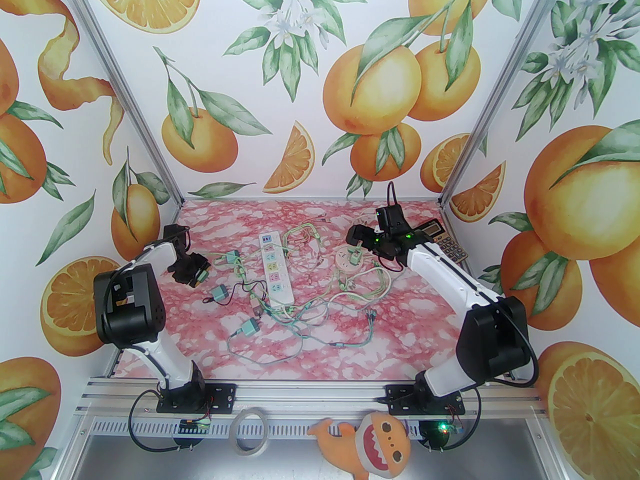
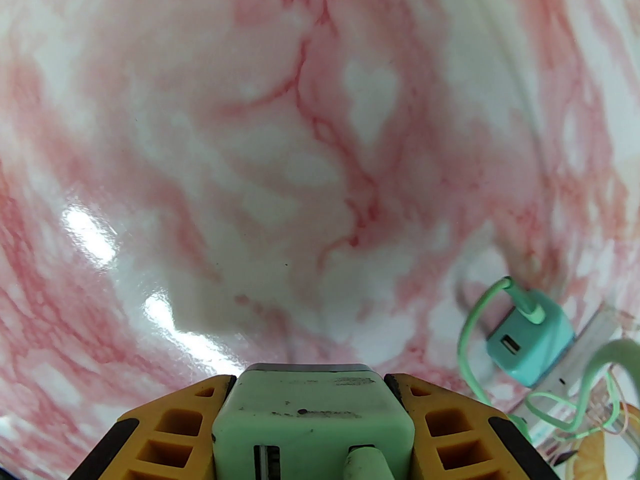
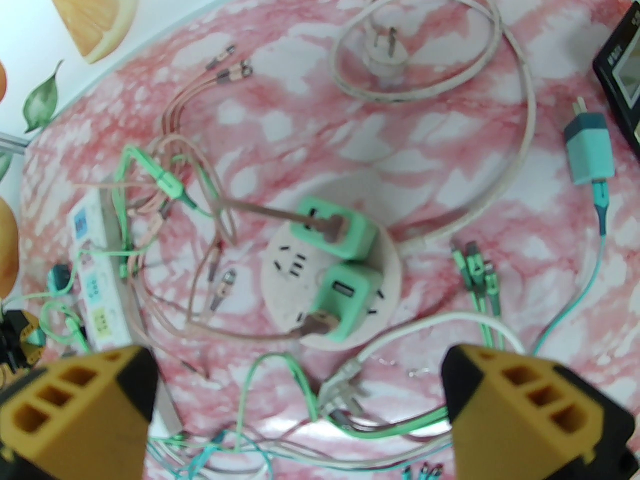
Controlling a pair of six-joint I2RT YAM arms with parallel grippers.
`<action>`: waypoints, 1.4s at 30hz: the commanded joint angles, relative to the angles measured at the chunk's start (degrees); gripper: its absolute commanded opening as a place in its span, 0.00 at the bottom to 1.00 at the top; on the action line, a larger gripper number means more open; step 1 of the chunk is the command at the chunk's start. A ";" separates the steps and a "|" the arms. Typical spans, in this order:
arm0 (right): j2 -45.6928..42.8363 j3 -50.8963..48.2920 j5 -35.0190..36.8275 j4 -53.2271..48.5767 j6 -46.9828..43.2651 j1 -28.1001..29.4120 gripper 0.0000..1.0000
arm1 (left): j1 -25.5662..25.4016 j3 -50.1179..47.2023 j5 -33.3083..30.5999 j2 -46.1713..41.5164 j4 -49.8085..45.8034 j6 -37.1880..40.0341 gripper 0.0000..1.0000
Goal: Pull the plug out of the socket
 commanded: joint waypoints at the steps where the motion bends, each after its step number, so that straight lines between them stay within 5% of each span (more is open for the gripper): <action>1: -2.22 -0.80 2.33 -0.98 -1.10 0.24 1.00 | 0.12 2.82 0.70 0.89 -0.34 -1.11 0.44; 7: -1.96 -0.42 2.16 -1.30 -1.02 0.24 1.00 | 0.04 3.15 1.03 0.73 -0.97 -1.16 0.73; 17: -1.02 0.82 2.43 -3.48 -0.52 0.32 1.00 | -3.42 4.41 -0.01 -4.04 -0.80 0.06 0.78; 30: 5.51 2.59 8.97 -9.87 1.32 5.21 1.00 | -21.69 11.36 -4.76 -6.11 3.91 7.94 0.81; 35: 9.54 3.37 7.40 -8.66 3.62 5.24 0.70 | -28.01 12.47 -4.97 -6.58 6.51 9.94 0.82; 42: 15.29 6.39 9.42 -7.24 6.99 5.32 0.65 | -35.14 12.18 -4.88 -6.16 8.26 12.32 0.83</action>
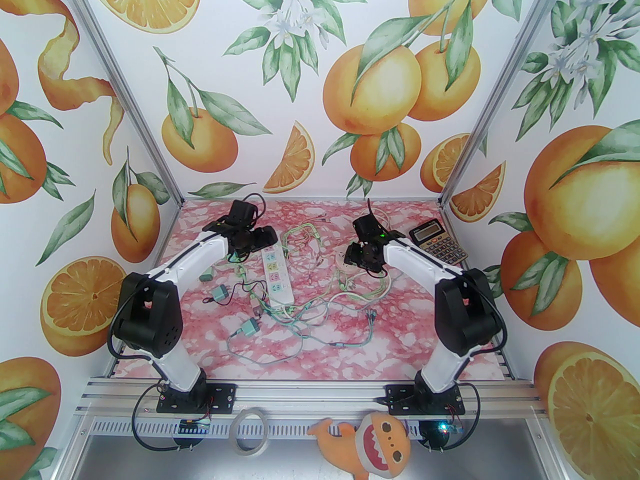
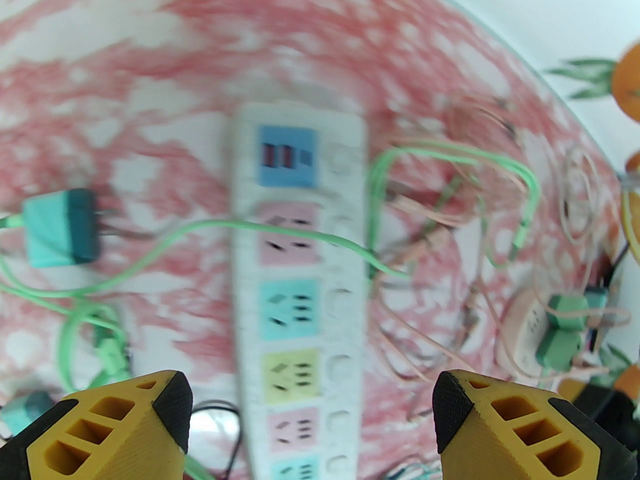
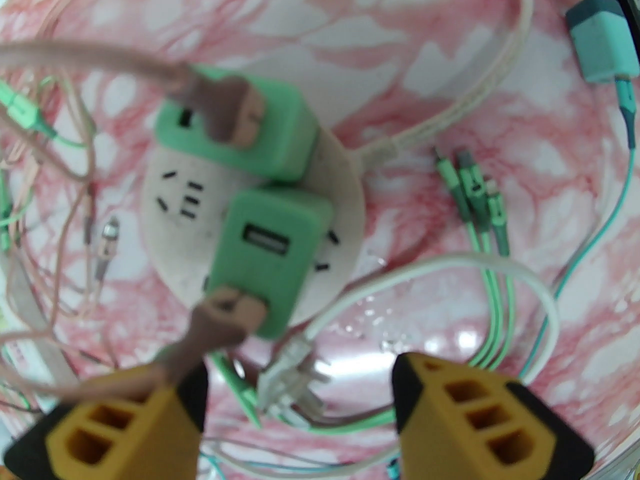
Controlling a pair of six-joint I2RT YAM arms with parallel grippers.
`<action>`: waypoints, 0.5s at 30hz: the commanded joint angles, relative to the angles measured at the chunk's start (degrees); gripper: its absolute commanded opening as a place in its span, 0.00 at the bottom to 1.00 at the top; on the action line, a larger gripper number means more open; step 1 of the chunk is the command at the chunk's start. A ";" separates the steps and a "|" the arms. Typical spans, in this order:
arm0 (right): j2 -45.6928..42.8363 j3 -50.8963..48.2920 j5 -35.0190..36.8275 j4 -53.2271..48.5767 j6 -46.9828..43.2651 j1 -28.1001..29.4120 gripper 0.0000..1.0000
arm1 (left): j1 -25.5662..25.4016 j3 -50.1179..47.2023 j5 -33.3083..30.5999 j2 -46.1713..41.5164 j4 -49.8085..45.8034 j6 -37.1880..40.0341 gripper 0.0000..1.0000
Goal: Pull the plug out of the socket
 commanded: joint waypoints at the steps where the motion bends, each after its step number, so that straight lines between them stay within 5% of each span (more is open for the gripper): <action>1: 2.40 3.06 2.40 1.42 2.40 0.16 0.65 | -2.25 1.19 -0.67 -1.66 1.53 2.10 0.83; 15: 10.50 9.03 7.53 0.96 3.28 -0.01 0.61 | -6.38 -0.26 0.66 -1.96 3.03 4.01 0.84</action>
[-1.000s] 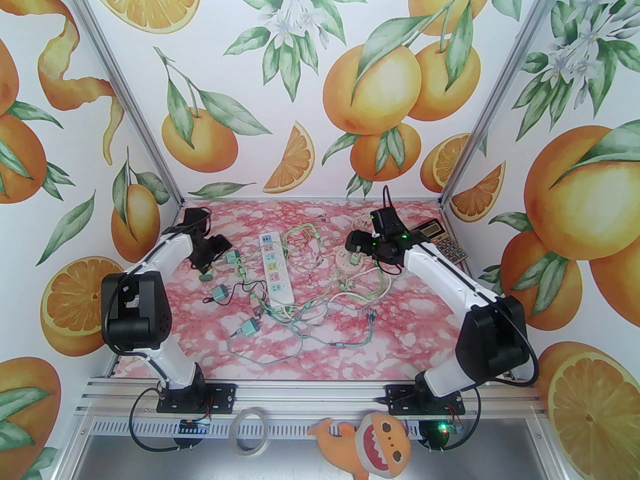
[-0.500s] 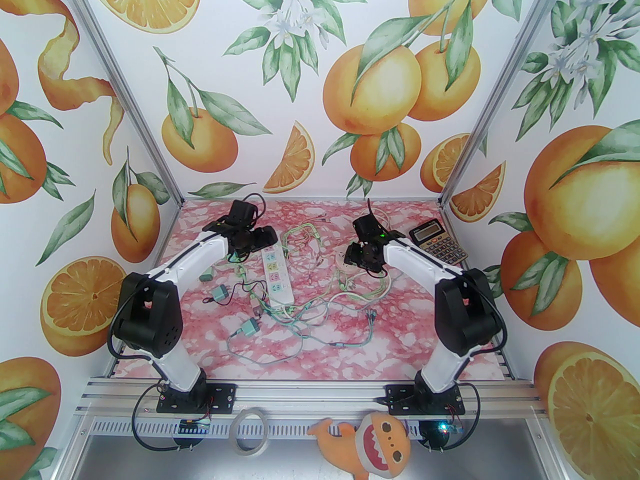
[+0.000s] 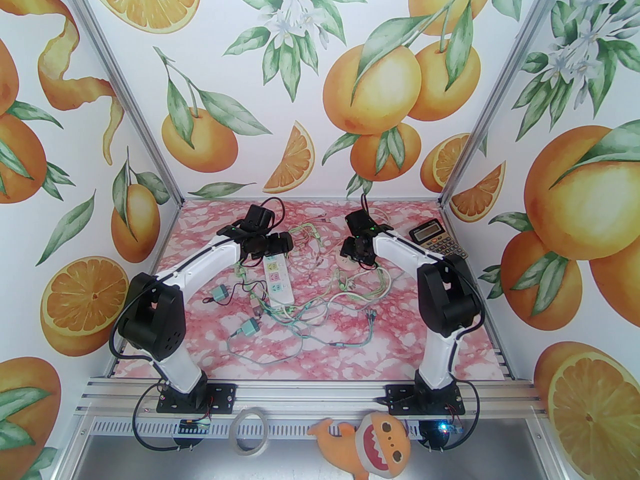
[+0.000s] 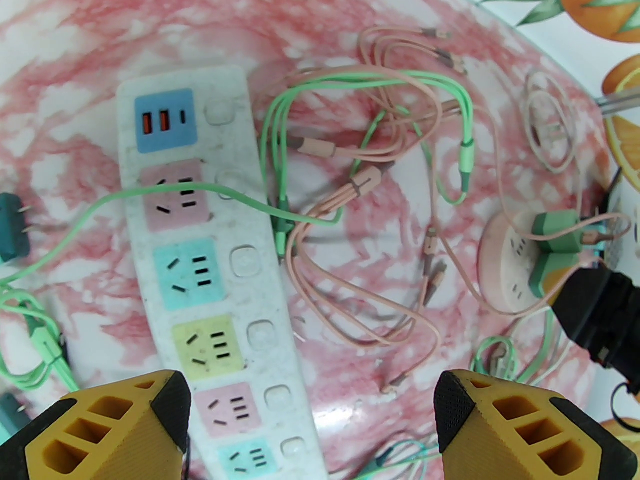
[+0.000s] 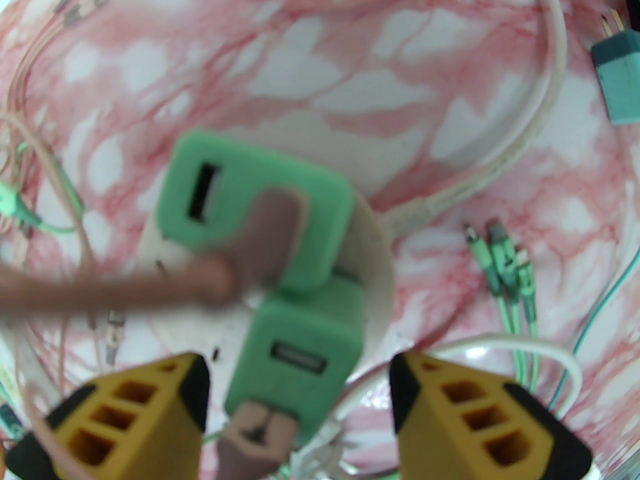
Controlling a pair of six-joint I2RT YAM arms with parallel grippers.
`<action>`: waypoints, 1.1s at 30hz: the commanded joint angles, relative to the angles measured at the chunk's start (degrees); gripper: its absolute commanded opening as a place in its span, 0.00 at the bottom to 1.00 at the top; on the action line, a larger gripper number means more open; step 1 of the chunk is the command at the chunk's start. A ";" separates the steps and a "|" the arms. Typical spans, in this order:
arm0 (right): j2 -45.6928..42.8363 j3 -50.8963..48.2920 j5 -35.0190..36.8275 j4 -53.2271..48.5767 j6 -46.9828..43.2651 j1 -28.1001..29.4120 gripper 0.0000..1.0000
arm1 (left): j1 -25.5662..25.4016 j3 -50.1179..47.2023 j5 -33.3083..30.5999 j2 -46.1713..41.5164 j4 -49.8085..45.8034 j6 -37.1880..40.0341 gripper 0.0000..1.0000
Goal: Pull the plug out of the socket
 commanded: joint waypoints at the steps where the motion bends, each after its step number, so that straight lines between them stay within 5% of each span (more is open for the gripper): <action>1: 1.84 1.68 4.04 -0.35 0.55 -0.05 0.60 | -0.84 0.31 0.63 -1.67 1.36 1.40 0.84; 18: -5.74 -7.87 0.58 8.07 -16.11 -0.18 0.39 | -1.75 2.94 3.22 1.69 1.75 2.87 0.84; 26: -10.71 -13.89 -3.49 9.94 -22.78 -0.93 0.45 | -2.34 3.97 6.87 3.52 3.66 4.11 0.83; 33: -11.55 -13.82 -4.33 9.43 -22.54 -1.19 0.53 | -5.19 8.40 11.26 9.04 5.62 4.94 0.73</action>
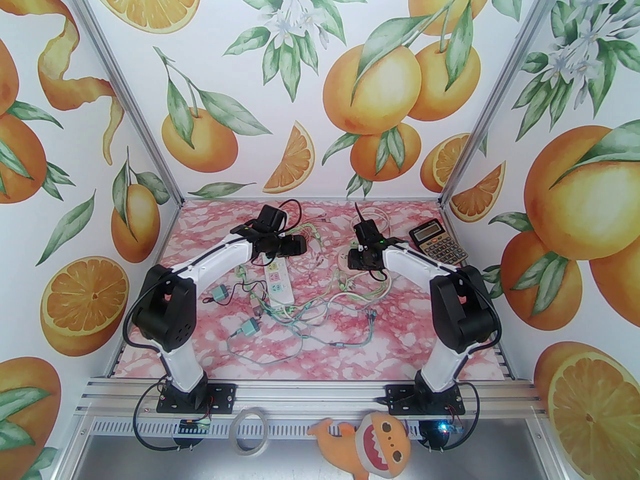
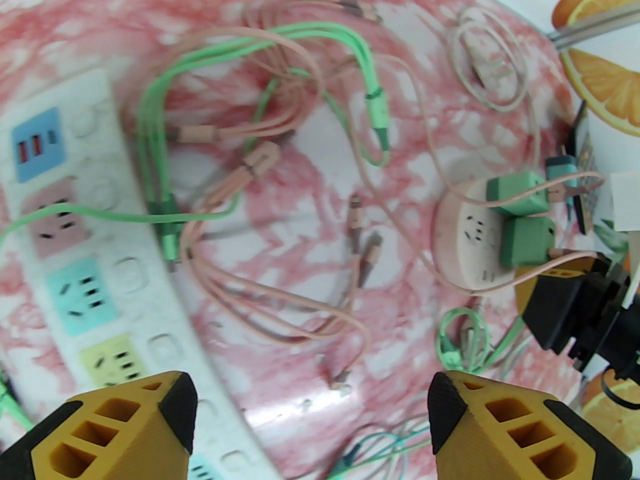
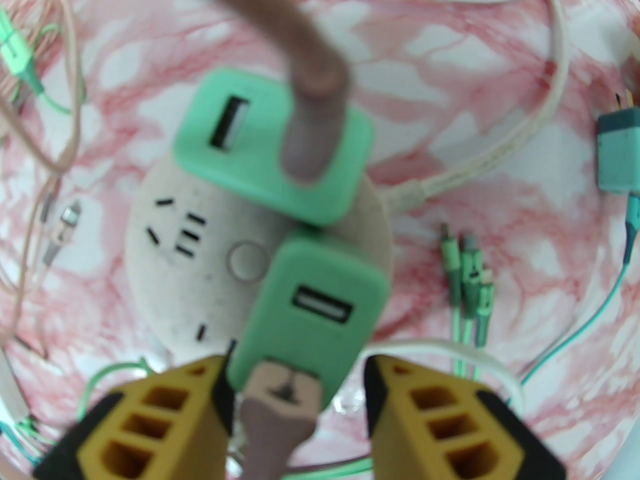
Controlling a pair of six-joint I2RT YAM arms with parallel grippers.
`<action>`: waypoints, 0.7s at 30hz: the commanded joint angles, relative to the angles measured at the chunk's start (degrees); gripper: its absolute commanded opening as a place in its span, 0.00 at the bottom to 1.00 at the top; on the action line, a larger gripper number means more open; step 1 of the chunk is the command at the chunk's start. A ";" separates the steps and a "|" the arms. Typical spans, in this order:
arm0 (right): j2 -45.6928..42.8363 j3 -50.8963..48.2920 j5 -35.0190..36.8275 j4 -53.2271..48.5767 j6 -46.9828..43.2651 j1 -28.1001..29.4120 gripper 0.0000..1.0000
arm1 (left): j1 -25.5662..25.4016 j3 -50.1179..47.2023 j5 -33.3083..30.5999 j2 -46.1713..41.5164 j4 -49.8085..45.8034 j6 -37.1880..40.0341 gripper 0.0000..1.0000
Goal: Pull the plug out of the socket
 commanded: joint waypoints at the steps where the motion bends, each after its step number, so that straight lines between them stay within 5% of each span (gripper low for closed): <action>1: -2.63 -0.11 -1.55 0.97 -0.95 -0.21 0.54 | -1.73 4.46 3.50 3.20 2.81 1.31 0.71; 6: -7.13 -1.63 -3.13 0.73 1.19 -1.10 0.56 | -3.35 9.88 7.21 9.35 5.86 0.47 0.60; 21: -15.42 -4.41 -5.36 -0.80 6.88 -7.38 0.52 | -7.45 28.87 11.35 28.16 1.28 4.26 0.48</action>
